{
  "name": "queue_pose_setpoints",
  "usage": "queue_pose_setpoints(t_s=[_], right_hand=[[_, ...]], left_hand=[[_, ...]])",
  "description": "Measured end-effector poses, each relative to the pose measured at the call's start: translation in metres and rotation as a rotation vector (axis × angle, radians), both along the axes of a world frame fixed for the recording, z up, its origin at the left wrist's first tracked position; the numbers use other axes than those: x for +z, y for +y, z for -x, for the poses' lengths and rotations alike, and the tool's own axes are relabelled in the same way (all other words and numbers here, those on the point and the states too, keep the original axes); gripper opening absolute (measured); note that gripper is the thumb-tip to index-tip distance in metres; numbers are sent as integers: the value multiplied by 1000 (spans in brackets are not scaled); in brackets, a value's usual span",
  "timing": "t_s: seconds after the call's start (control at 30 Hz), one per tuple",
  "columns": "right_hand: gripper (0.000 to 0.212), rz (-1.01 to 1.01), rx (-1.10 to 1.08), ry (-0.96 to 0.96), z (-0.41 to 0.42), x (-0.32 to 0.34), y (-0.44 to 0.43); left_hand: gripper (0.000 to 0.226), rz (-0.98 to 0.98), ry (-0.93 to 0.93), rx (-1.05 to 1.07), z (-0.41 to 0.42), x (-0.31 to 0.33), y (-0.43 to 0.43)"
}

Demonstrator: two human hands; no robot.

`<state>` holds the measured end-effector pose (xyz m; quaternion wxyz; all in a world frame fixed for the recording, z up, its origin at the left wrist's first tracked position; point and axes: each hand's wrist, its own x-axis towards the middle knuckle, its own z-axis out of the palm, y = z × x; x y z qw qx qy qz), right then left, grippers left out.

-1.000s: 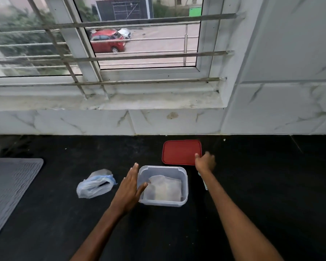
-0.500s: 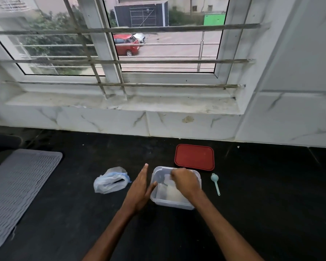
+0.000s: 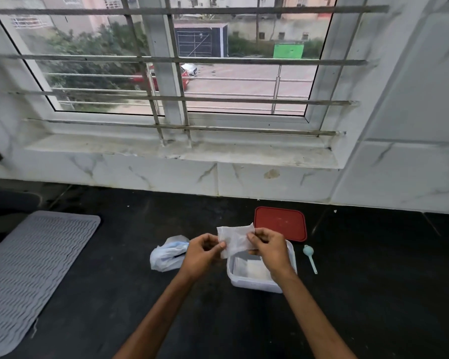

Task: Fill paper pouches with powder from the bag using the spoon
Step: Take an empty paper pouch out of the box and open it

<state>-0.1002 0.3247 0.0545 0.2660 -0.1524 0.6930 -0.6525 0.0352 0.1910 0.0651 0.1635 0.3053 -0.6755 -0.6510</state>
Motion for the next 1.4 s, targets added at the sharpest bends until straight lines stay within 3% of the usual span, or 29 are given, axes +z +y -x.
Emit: queue_pose_setpoints(t_s=[0.07, 0.17, 0.27, 0.4, 0.57, 0.8, 1.0, 1.13, 1.4], right_hand=[[5, -48, -64, 60, -8, -3, -4], [15, -217, -221, 406, -25, 2, -8], [8, -120, -139, 598, -53, 17, -16], [11, -179, 188, 487, -83, 25, -38], [19, -183, 214, 385, -95, 21, -43], [12, -120, 289, 130, -99, 21, -42], [5, -131, 266, 112, -97, 20, -41], [9, -161, 277, 136, -98, 21, -39], [11, -179, 249, 143, -96, 27, -41]], left_hand=[[9, -19, -10, 30, -8, 1, -3], [12, -29, -9, 121, -22, 2, -9], [17, 18, -4, 156, -34, 3, -15], [21, 57, 27, 40, -43, 9, -14], [15, 36, 45, -34, -57, 6, -22], [14, -41, 24, -216, -74, 8, -39], [29, -192, 51, -204, -79, 7, -36], [21, -148, 41, -112, -74, 3, -33], [18, -24, 26, -138, -71, 8, -32]])
